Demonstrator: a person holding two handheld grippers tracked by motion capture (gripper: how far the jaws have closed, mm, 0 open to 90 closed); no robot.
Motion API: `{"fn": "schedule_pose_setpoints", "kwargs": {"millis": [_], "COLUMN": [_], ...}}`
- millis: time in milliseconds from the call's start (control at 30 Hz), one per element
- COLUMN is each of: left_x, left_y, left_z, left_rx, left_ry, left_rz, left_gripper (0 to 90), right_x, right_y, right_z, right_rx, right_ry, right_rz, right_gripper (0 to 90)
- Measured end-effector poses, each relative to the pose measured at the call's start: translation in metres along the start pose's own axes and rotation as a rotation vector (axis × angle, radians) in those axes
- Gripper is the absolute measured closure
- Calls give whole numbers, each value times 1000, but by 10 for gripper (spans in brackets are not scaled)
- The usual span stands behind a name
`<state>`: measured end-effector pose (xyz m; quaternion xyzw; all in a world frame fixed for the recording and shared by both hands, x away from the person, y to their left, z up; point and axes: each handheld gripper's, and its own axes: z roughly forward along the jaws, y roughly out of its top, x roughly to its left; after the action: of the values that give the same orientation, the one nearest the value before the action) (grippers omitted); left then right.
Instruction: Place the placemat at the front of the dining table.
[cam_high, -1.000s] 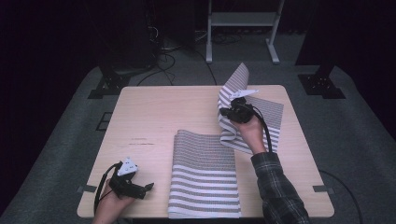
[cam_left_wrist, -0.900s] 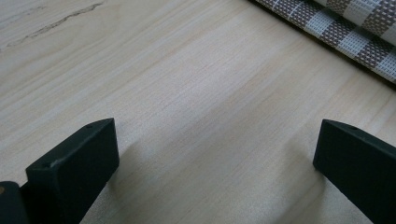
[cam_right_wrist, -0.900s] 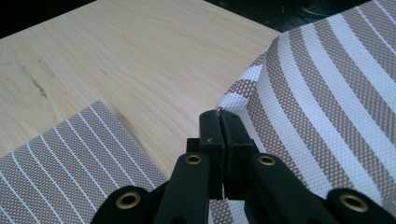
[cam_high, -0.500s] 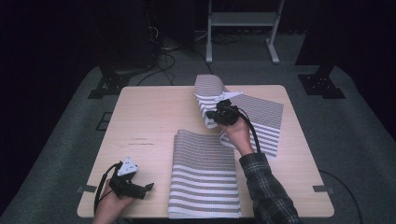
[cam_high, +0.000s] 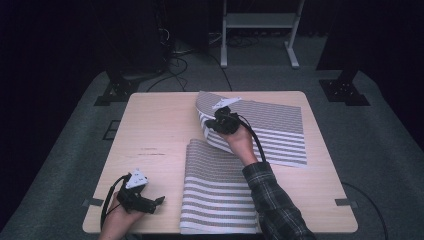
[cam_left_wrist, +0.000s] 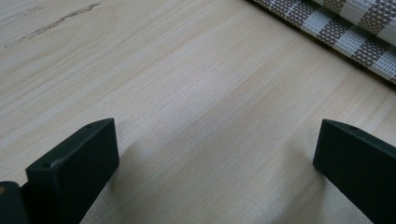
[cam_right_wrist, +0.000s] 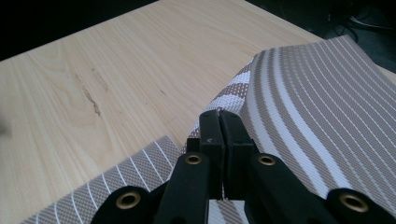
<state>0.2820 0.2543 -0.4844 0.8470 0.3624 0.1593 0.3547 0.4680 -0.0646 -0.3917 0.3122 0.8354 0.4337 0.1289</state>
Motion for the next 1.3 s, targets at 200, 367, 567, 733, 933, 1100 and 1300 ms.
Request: {"fn": "schedule_pose_setpoints", "kwargs": {"millis": [200,367,567,733,933,1100,1300], "left_x": [0,0,0,0,0,0,0], "left_y": [0,0,0,0,0,0,0], "left_z": [0,0,0,0,0,0,0], "left_rx": [2,4,2,4,3,5,4], "left_ry": [-4,-4,-4,-6,-7,-7,-7], "left_rz": [4,4,3,6,6,7,7], "left_gripper": [0,0,0,0,0,0,0], "right_x": [10,18,31,45,61,62,50], "right_y": [2,6,17,21,22,21,18], "right_z": [14,21,32,43,54,50,24], "right_rx": [6,5,7,10,27,6,3], "right_ry": [32,51,77,101,121,138,127], "right_rz": [-12,-32,-54,-75,-103,-107,-95], "right_gripper": [886,886,886,886,879,670,580]}}
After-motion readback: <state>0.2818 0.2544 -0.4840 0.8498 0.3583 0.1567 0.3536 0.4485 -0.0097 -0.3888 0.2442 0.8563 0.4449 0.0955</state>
